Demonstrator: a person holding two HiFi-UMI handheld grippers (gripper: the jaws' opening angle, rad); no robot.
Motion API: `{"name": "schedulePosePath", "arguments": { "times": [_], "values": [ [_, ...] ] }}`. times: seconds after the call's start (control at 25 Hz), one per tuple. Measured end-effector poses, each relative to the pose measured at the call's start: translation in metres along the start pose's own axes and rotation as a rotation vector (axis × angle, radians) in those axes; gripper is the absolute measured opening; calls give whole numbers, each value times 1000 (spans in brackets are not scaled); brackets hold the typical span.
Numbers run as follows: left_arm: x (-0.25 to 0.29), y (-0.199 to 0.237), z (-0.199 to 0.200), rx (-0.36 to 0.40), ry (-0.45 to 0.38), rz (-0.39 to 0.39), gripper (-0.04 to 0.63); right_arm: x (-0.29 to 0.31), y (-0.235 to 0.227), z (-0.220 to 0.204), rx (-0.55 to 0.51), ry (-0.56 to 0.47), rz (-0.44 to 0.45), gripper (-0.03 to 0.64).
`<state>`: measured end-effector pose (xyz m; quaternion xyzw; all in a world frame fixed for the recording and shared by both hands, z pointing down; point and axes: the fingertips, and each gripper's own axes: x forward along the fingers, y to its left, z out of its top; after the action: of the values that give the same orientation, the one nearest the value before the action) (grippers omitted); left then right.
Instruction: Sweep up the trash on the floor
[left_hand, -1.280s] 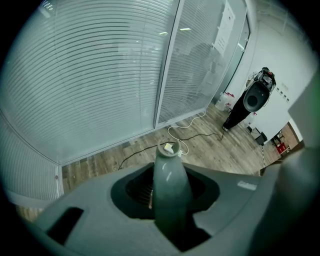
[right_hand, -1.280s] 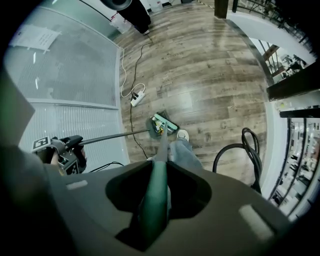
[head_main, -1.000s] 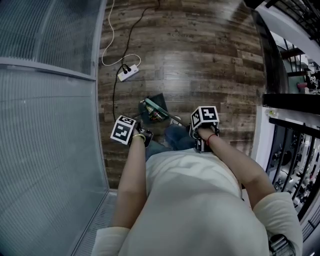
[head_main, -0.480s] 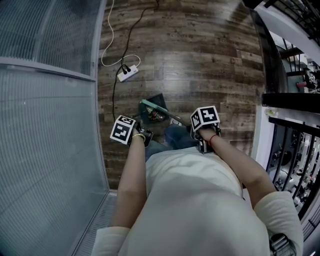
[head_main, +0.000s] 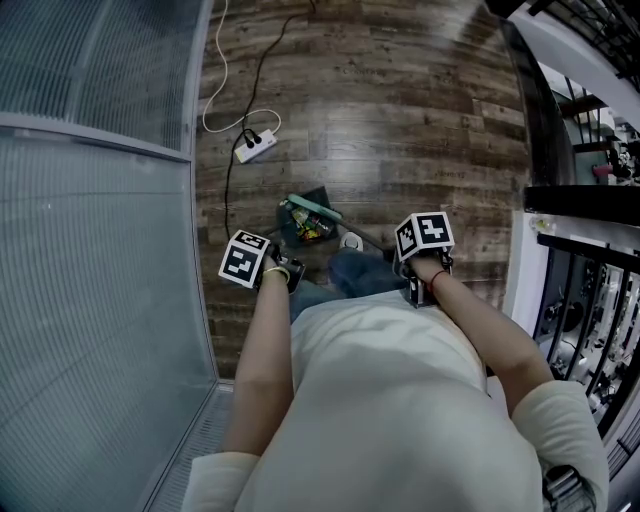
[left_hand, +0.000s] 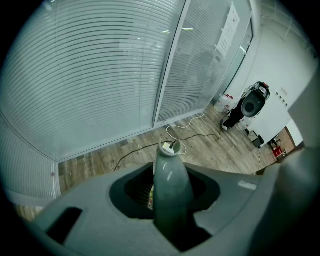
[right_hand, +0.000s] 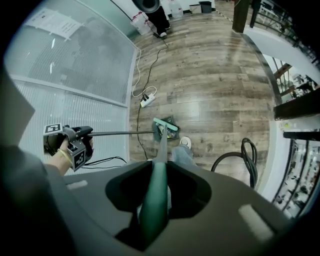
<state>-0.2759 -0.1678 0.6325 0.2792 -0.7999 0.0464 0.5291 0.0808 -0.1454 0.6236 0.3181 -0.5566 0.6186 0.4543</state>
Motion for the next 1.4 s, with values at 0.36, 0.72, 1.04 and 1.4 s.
{"name": "schedulePosePath", "arguments": {
  "times": [0.36, 0.72, 1.04, 1.4],
  "values": [
    [2, 0, 1, 0, 5, -4, 124, -17, -22, 7, 157, -83, 42, 98],
    [2, 3, 0, 7, 8, -8, 124, -10, -57, 22, 263, -183, -43, 98],
    [3, 3, -1, 5, 10, -11, 126, 4, -83, 23, 437, -176, -47, 98],
    [-1, 1, -2, 4, 10, -14, 127, 6, -96, 17, 479, -140, -16, 100]
  ]
}}
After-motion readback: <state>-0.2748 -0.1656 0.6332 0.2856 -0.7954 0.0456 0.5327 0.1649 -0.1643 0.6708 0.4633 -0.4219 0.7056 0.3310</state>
